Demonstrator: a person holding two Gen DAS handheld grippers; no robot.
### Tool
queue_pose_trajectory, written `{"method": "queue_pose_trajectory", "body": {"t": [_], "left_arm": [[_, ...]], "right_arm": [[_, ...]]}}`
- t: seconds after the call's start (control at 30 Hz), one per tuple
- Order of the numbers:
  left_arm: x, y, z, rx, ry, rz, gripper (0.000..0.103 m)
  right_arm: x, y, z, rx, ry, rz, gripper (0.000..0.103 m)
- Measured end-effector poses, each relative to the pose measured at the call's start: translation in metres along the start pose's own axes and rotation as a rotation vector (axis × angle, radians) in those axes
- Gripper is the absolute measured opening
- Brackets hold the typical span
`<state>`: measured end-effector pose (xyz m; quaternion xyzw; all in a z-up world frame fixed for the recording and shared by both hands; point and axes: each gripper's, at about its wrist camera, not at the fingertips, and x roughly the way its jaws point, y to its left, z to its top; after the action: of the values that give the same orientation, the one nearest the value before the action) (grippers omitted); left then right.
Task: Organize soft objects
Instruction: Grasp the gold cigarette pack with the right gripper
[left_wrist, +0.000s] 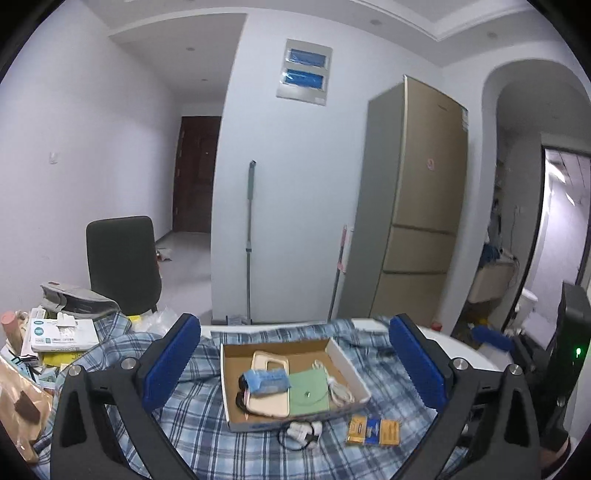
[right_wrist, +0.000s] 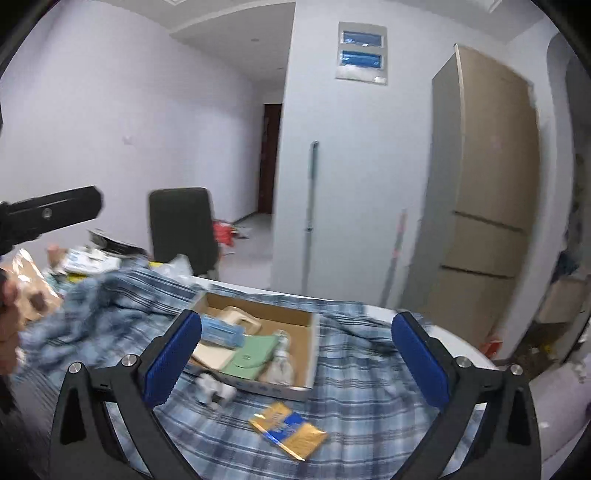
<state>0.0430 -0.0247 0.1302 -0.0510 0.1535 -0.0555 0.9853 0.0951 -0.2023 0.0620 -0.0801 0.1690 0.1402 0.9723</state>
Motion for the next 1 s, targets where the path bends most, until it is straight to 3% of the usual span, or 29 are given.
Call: {"method": "queue_pose_trajectory", "body": {"t": [0.07, 0.2, 0.5, 0.67, 0.83, 1.0], "left_arm": [[0.001, -0.002, -0.010, 0.022, 0.032, -0.031, 0.103], [0.010, -0.007, -0.032, 0.039, 0.078, -0.054, 0.103], [0.053, -0.012, -0.090, 0.063, 0.191, -0.051, 0.103], [0.072, -0.011, -0.116, 0.113, 0.228, -0.018, 0.103], [0.077, -0.006, -0.128, 0.148, 0.183, 0.023, 0.103], [0.083, 0.000, -0.130, 0.124, 0.194, 0.018, 0.103]], "right_arm": [[-0.001, -0.001, -0.009, -0.010, 0.002, -0.049, 0.103], [0.004, -0.010, -0.026, 0.078, 0.043, 0.048, 0.103], [0.020, -0.003, -0.061, 0.034, 0.064, 0.005, 0.103], [0.040, -0.002, -0.079, 0.045, 0.140, 0.058, 0.103], [0.048, -0.011, -0.084, 0.076, 0.193, 0.069, 0.102], [0.063, -0.022, -0.086, 0.025, 0.286, -0.016, 0.098]]}}
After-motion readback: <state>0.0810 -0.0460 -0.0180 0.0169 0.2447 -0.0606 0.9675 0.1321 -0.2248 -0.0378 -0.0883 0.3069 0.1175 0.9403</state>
